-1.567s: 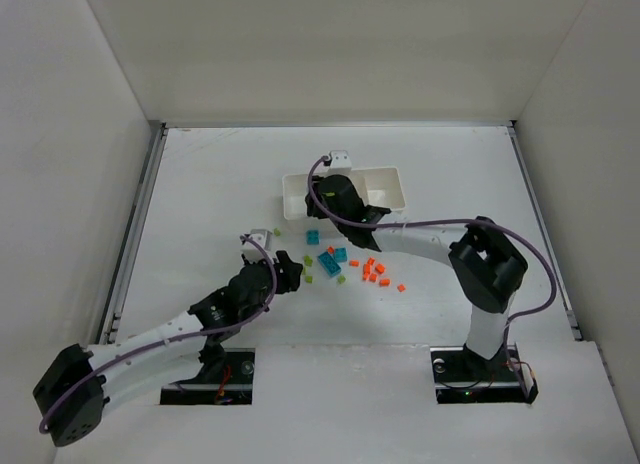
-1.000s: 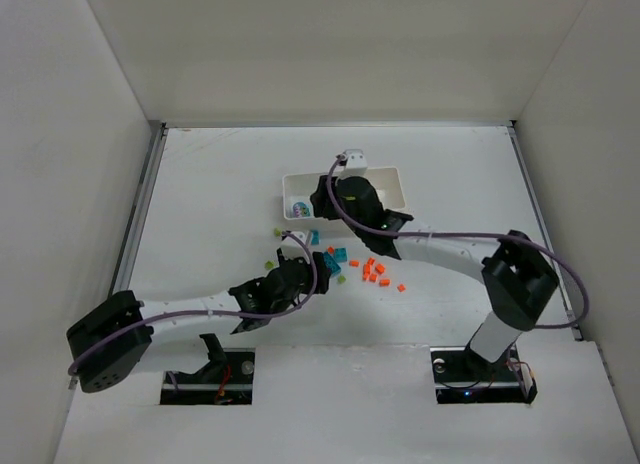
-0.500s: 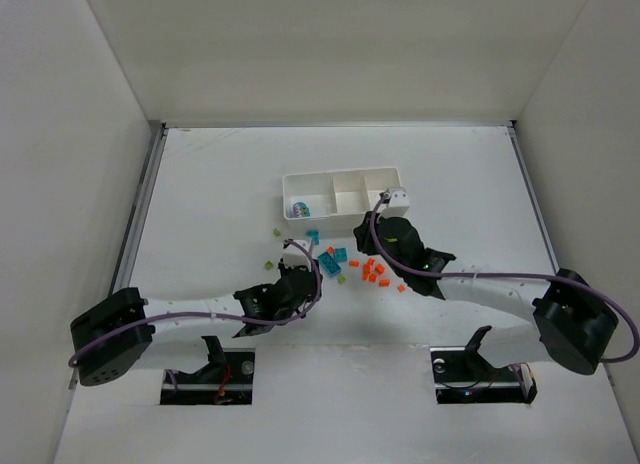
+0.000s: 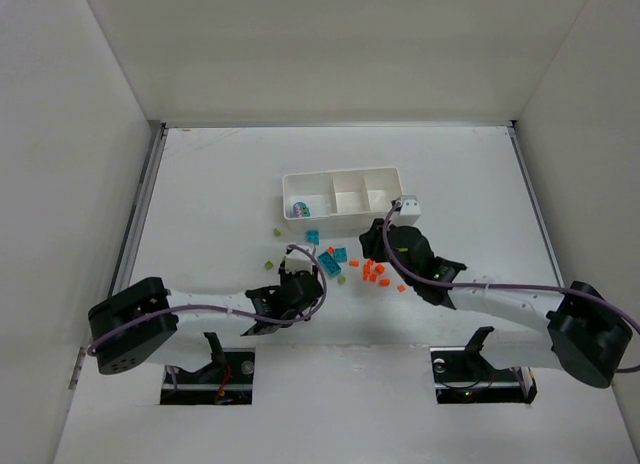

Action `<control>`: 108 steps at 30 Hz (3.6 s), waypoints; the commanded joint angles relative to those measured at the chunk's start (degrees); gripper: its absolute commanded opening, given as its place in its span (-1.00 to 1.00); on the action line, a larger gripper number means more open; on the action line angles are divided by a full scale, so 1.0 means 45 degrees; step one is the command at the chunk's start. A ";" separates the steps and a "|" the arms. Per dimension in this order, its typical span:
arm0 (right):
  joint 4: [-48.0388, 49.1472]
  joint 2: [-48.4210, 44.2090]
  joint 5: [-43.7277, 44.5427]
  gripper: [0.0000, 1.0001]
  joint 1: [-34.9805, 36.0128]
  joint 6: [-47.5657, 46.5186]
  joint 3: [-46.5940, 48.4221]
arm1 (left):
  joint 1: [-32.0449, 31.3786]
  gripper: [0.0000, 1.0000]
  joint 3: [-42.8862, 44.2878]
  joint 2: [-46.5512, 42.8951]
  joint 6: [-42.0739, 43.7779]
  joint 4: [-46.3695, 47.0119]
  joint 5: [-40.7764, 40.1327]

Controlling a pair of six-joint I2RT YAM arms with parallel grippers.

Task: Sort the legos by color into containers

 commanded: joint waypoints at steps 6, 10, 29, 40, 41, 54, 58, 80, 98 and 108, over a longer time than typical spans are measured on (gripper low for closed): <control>0.0723 -0.0730 0.0120 -0.07 0.0103 0.0235 -0.0272 | 0.0458 -0.29 0.0448 0.0859 0.0311 0.0780 -0.0186; 0.0723 -0.0692 0.0120 -0.07 0.0103 0.0254 -0.0292 | 0.0556 -0.30 0.0487 0.1191 0.0448 0.1133 -0.0088; 0.0274 -0.1843 0.0276 -0.07 0.0123 0.0352 -0.0760 | 0.1023 -0.70 0.1579 -0.1619 0.0702 0.0236 0.1746; -0.0117 -0.2761 0.0471 -0.07 0.0513 0.1074 -0.1873 | 0.3269 -0.67 0.5014 0.0758 0.1619 0.2088 0.3857; -0.0175 -0.2897 0.0529 -0.07 0.0571 0.1210 -0.1990 | 0.3406 -0.66 0.5463 0.1207 0.1698 0.2206 0.3993; -0.0507 -0.3406 0.0608 -0.06 0.1509 0.1504 -0.2499 | 0.4872 -0.62 1.0309 0.7029 0.2382 0.2208 0.5264; -0.0449 -0.3290 0.0647 -0.05 0.1587 0.1583 -0.2558 | 0.4892 -0.54 1.0722 0.7481 0.2441 0.2207 0.5050; 0.1055 0.2742 -0.0485 0.35 0.2583 0.0138 0.0487 | 0.5126 -0.03 0.4320 0.0279 0.2011 0.2931 0.3410; 0.1445 0.6105 -0.0584 0.26 0.2369 -0.0722 0.2344 | 0.5302 -0.03 -0.0117 -0.6013 0.1465 -0.1716 0.2627; 0.0939 0.4469 -0.0036 -0.46 0.2582 -0.0429 0.1877 | 0.5108 -0.03 -0.0763 -0.6913 0.1093 -0.2734 0.2471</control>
